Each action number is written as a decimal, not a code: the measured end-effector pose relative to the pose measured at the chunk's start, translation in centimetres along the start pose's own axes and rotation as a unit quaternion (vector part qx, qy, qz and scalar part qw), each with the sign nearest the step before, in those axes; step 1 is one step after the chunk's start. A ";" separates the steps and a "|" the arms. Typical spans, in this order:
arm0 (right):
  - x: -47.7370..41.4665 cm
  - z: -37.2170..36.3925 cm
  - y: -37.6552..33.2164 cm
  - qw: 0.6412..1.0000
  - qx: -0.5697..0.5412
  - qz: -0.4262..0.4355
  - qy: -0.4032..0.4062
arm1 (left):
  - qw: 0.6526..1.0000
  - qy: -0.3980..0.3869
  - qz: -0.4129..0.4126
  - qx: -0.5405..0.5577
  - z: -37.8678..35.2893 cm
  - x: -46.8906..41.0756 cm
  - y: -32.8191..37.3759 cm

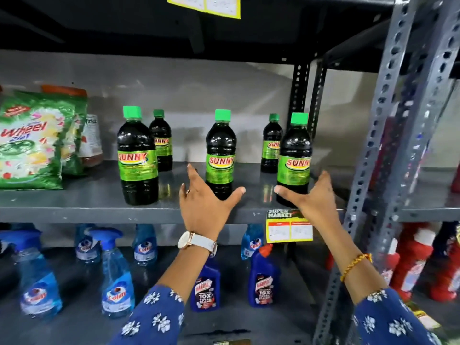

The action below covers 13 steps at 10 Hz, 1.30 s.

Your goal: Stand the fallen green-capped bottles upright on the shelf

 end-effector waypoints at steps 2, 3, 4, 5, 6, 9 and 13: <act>-1.1 -1.2 1.8 0.998 0.015 0.035 -0.048 | 0.994 0.072 0.017 -0.080 -1.1 0.3 -0.4; -1.5 -1.6 2.8 0.998 0.025 0.040 -0.040 | 0.995 0.052 0.029 -0.084 -1.4 0.0 -0.6; -1.8 -1.7 2.8 0.998 0.037 0.048 -0.036 | 0.995 0.045 0.038 -0.079 -1.4 0.0 -0.4; -1.9 -1.6 2.5 0.996 0.055 0.058 -0.031 | 0.995 0.040 0.045 -0.075 -1.3 -0.1 -0.2; -1.9 -1.5 2.2 0.996 0.059 0.063 -0.027 | 0.996 0.040 0.046 -0.070 -1.2 -0.1 -0.2; -1.6 -1.5 2.1 0.995 0.062 0.072 -0.031 | 0.998 0.017 0.038 -0.056 -1.4 0.0 -0.2; 2.4 -0.5 -3.7 0.973 0.043 0.209 0.088 | 0.996 -0.065 -0.002 0.056 -0.4 0.4 -1.2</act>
Point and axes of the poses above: each hand's wrist, its own x-axis away from the middle knuckle, its own z-axis out of the back of the hand, y = z × x, the point moved 9 cm from there along -x, towards the middle knuckle, and after that the axes turned 8 degrees about z, right-handed, at the moved point
